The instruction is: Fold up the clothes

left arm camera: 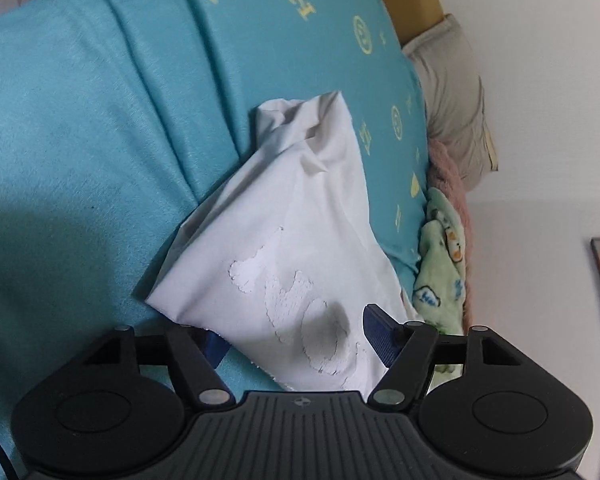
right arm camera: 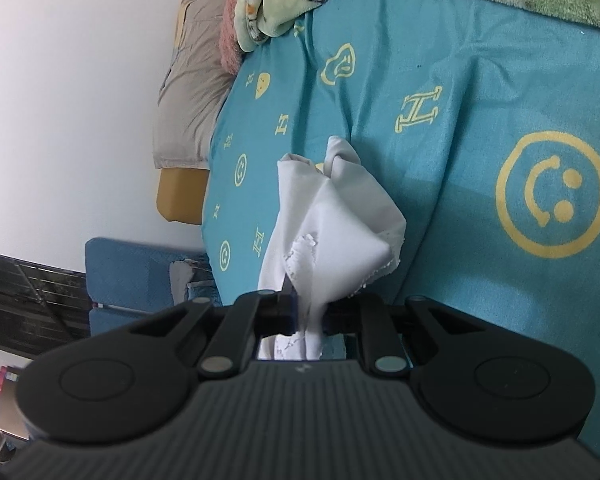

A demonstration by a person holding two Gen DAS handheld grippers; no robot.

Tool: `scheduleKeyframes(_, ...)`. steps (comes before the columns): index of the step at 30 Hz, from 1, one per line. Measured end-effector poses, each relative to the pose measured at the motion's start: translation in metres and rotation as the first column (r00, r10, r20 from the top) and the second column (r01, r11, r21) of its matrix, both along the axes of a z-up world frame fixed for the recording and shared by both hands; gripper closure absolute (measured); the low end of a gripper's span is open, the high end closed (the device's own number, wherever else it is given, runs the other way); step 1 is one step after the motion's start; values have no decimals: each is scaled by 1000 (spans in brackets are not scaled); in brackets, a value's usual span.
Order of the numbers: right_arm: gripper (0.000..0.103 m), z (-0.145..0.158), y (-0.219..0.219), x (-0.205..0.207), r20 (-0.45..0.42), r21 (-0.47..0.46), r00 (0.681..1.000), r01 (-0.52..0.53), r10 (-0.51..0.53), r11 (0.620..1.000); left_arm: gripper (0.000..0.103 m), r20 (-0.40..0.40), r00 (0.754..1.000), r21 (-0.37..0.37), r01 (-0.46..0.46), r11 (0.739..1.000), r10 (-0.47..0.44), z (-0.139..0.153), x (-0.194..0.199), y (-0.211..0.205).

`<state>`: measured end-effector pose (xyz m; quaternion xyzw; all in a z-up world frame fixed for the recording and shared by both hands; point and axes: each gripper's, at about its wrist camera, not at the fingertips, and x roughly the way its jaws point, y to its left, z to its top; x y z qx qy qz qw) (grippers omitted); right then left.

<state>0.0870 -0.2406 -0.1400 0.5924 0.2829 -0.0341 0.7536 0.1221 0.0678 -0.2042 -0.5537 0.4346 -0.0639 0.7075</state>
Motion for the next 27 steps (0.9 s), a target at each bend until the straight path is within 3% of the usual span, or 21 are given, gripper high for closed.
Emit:
scheduleKeyframes(4,89,-1,-1,0,-1,-4,1000,4,-4,1000,35,20,1000,11,-3,1000,3,0,3,-1)
scheduleKeyframes(11,89,-1,0,1,-19,-22,1000,-1,1,1000,69,22,1000,31,-22,999,21,-5,2,15)
scheduleKeyframes(17,89,2,2,-1,-20,-46,1000,-10,9,999,84,51,998,41,-24,999,22,6,8,19)
scheduleKeyframes(27,89,41,6,-29,63,-60,997,-32,35,998,89,184,983,59,-31,998,20,75,-23,29)
